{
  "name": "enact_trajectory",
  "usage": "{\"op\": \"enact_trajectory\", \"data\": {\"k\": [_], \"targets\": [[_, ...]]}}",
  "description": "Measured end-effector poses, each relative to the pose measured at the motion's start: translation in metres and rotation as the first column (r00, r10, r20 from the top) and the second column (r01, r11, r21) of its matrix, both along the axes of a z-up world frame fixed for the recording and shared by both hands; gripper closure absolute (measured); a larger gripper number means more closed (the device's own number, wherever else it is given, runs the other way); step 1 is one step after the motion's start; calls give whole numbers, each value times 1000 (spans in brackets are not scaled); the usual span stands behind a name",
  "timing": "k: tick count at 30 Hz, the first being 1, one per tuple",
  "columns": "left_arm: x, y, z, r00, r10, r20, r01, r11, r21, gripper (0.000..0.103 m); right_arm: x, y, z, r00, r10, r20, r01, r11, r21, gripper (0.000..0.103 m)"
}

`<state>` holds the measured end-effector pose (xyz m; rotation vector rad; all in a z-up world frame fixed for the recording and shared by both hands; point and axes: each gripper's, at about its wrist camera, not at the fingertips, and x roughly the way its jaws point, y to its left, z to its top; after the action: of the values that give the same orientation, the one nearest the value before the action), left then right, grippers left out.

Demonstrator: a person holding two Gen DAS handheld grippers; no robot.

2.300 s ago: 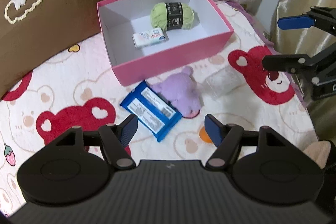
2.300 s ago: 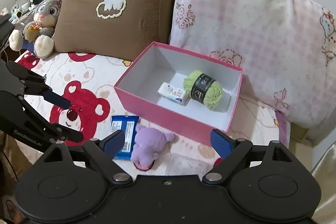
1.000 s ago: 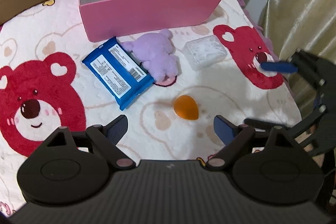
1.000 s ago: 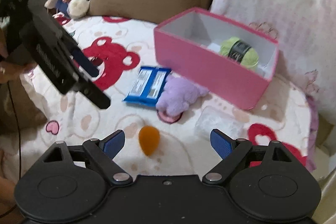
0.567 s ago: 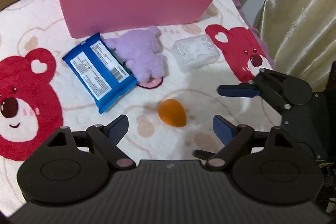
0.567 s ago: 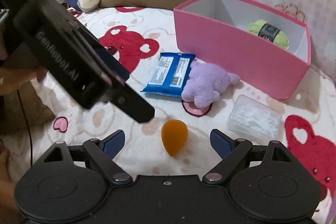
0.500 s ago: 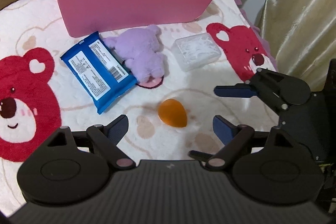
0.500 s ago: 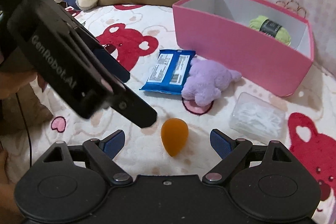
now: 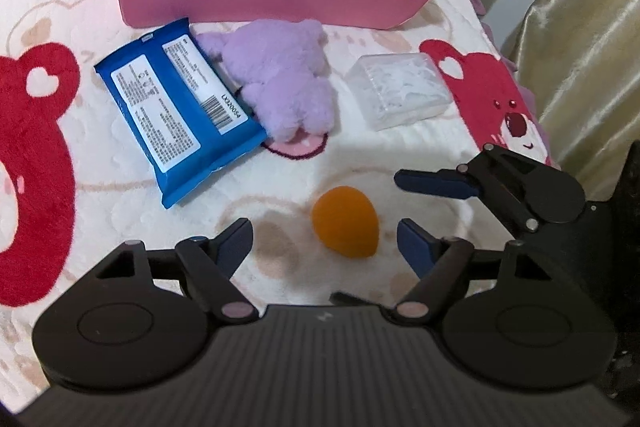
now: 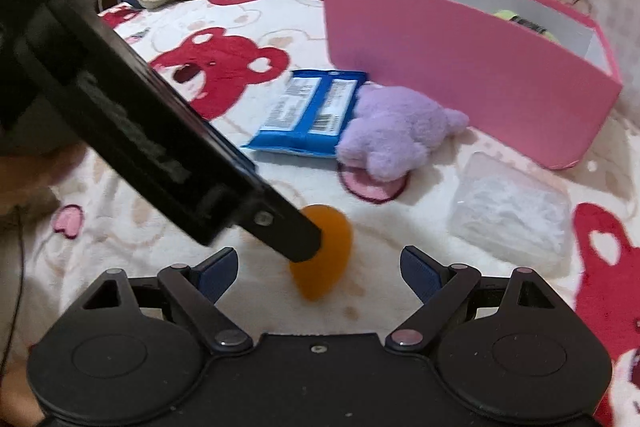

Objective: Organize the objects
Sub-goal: 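Close the left tool on the orange sponge, then lift the orange sponge with the left tool and carry it into the pink box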

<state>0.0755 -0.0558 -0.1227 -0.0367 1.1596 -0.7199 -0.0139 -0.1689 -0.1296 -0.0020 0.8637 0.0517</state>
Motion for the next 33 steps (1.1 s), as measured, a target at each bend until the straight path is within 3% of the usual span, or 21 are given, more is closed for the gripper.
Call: {"op": "enact_trajectory", "data": {"k": [3, 8, 10, 13, 17, 21, 33], "targets": [[-1, 2, -6, 1000, -1, 6, 1, 1000, 0, 28, 3, 3, 1, 1000, -2, 13, 2, 1000, 9, 12], [-3, 5, -19, 1000, 8, -2, -8, 998, -63, 38, 7, 3, -4, 1000, -20, 2, 20, 999, 29, 15], [-5, 6, -22, 1000, 12, 10, -11, 997, -71, 40, 7, 3, -9, 1000, -10, -16, 11, 999, 34, 23], [-7, 6, -24, 999, 13, 29, -10, 994, -106, 52, 9, 1, -15, 999, -19, -33, 20, 998, 53, 32], [-7, 5, -23, 1000, -3, 17, 6, 989, -148, 70, 11, -4, -18, 998, -52, -41, 55, 996, 68, 52], [-11, 3, -18, 999, 5, 36, 1, 989, -150, 71, 10, -8, -15, 996, -79, -39, 82, 994, 74, 63], [-19, 4, 3, 1000, -19, 23, 22, 992, -127, 71, 2, -1, 4, 991, -119, -57, 124, 988, 96, 63]]}}
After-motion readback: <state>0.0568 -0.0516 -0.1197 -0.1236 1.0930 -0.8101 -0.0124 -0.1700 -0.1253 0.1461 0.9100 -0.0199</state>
